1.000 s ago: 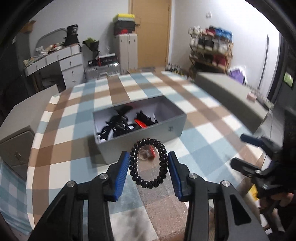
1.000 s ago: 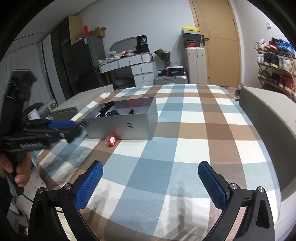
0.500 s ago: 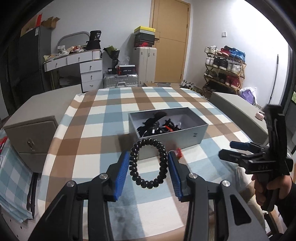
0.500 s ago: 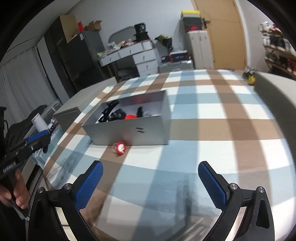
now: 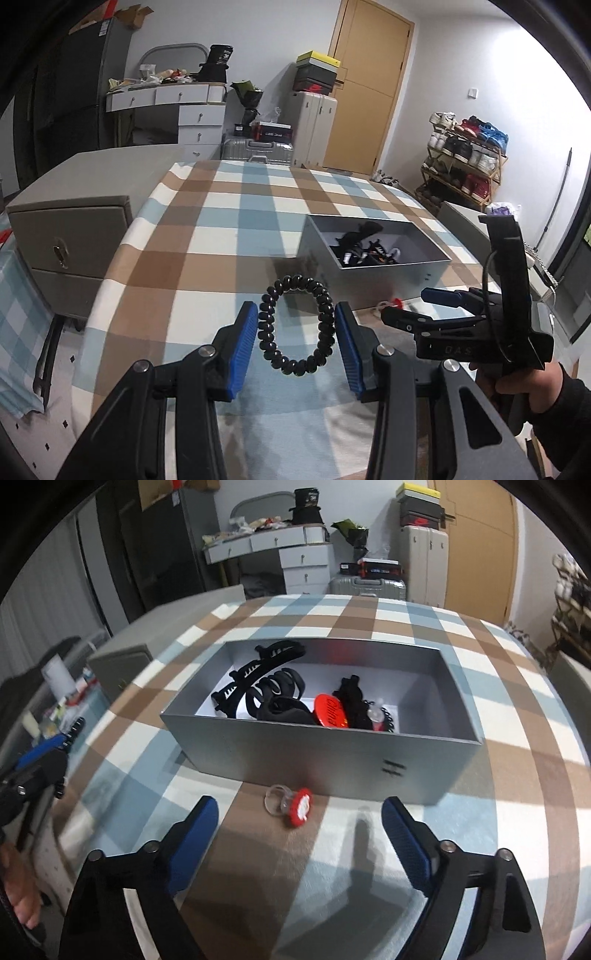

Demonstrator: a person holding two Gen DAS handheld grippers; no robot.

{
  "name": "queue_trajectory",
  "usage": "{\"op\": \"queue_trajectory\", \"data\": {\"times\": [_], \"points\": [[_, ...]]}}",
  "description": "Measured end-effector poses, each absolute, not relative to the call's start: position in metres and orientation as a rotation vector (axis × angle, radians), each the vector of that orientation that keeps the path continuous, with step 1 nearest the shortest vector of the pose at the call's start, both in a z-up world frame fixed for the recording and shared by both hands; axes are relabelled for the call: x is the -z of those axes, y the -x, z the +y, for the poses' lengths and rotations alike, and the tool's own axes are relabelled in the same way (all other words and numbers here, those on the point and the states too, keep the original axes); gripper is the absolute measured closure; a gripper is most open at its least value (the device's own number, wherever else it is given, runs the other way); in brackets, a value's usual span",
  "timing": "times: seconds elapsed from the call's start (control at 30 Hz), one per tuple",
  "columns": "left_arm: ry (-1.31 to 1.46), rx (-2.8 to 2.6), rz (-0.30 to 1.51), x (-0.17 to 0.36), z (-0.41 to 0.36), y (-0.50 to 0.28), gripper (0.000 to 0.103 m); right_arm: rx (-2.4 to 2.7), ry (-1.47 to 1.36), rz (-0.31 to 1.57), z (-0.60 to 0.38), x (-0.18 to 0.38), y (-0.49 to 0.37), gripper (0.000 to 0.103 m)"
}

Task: Organize jewelry
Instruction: 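Move the right tool to the clear ring with red flower and grasp it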

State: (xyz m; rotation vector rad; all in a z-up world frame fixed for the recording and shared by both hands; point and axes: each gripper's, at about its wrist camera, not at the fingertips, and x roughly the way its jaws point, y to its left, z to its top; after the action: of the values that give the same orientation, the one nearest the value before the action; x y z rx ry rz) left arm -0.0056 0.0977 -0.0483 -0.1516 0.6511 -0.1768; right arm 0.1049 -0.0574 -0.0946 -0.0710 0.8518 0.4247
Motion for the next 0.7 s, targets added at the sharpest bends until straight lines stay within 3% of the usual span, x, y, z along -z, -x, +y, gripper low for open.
{"op": "queue_trajectory", "data": {"times": [0.07,0.23,0.37,0.47,0.7], "points": [[0.158,0.181,0.655,0.050,0.101,0.006,0.066,-0.419,0.059,0.866,-0.056,0.097,-0.109,0.029],[0.165,0.190,0.662,0.053,0.104,0.005,0.066,-0.410,0.071,0.858,-0.052,0.099,-0.109,0.045],[0.156,0.191,0.663,0.052,0.103,0.004,0.066,-0.418,0.085,0.877,-0.049,0.102,-0.110,0.076],[0.151,0.193,0.671,0.053,0.102,0.002,0.066,-0.424,0.087,0.862,-0.050,0.102,-0.108,0.084],[0.120,0.180,0.707,0.053,0.093,-0.004,0.066,-0.487,0.067,0.814,-0.058,0.096,-0.096,0.084]]}}
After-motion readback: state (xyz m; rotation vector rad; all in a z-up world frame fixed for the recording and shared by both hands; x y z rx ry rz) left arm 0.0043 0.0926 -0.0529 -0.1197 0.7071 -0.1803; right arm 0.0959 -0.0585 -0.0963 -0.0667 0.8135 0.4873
